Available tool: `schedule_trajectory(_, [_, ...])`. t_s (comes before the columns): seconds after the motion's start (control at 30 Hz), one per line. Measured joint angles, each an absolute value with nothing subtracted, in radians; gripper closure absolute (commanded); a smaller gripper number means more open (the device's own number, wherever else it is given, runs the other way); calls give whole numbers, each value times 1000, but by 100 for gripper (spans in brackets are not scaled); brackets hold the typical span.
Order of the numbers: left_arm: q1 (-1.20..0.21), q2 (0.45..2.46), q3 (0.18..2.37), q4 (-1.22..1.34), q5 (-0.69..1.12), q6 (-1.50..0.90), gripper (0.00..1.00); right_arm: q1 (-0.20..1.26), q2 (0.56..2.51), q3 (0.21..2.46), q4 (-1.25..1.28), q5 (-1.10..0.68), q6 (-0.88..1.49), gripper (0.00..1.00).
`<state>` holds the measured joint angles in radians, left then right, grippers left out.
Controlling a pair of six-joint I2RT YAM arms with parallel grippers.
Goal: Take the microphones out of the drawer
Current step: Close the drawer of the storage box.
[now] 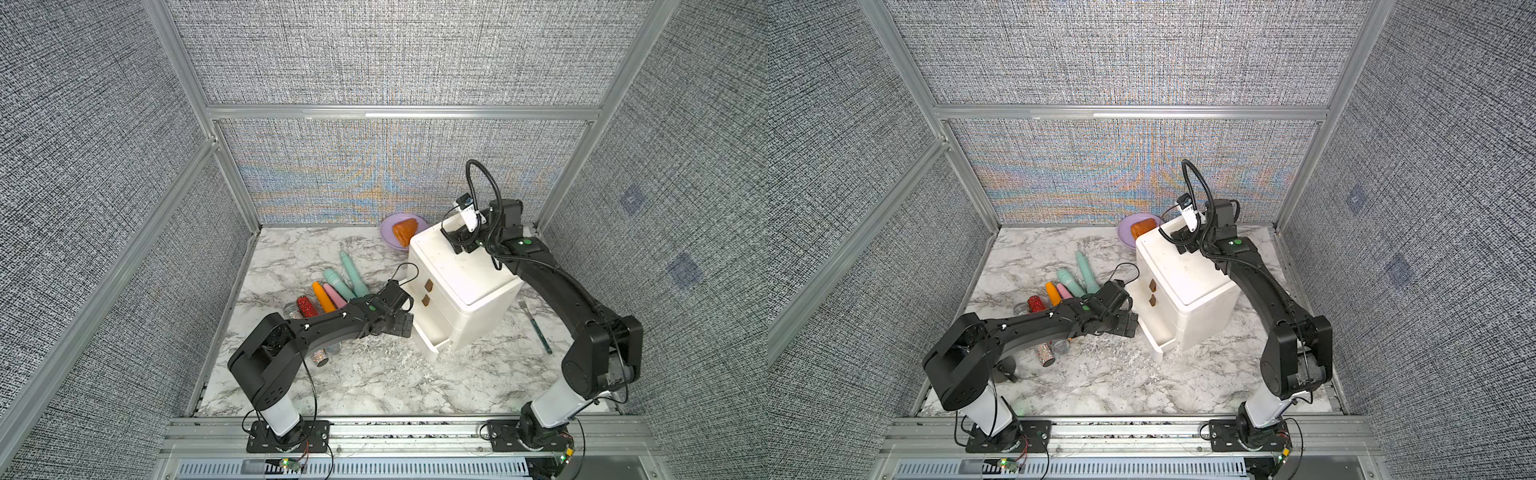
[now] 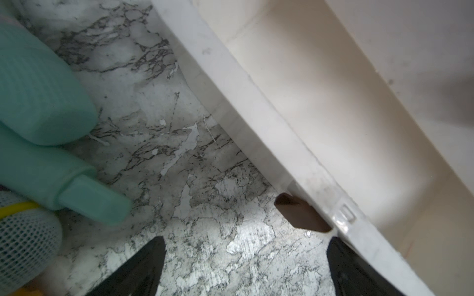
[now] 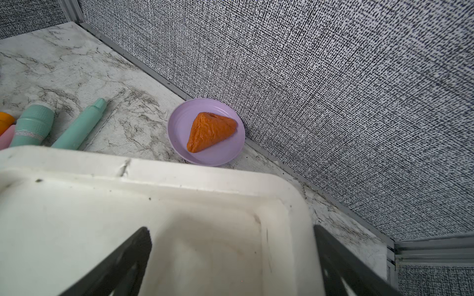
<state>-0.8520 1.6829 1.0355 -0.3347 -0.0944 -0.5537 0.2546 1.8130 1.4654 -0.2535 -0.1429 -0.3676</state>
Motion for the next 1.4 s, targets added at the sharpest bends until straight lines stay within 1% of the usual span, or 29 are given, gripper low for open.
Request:
schedule_trajectory(0.9, [-857, 1762, 1081, -248, -86, -523, 0, 255, 1809, 1459, -248, -143, -376, 2])
schedule_trajectory(1.4, [-857, 1810, 1089, -152, -56, -516, 0, 255, 1811, 1458, -246, -143, -381, 2])
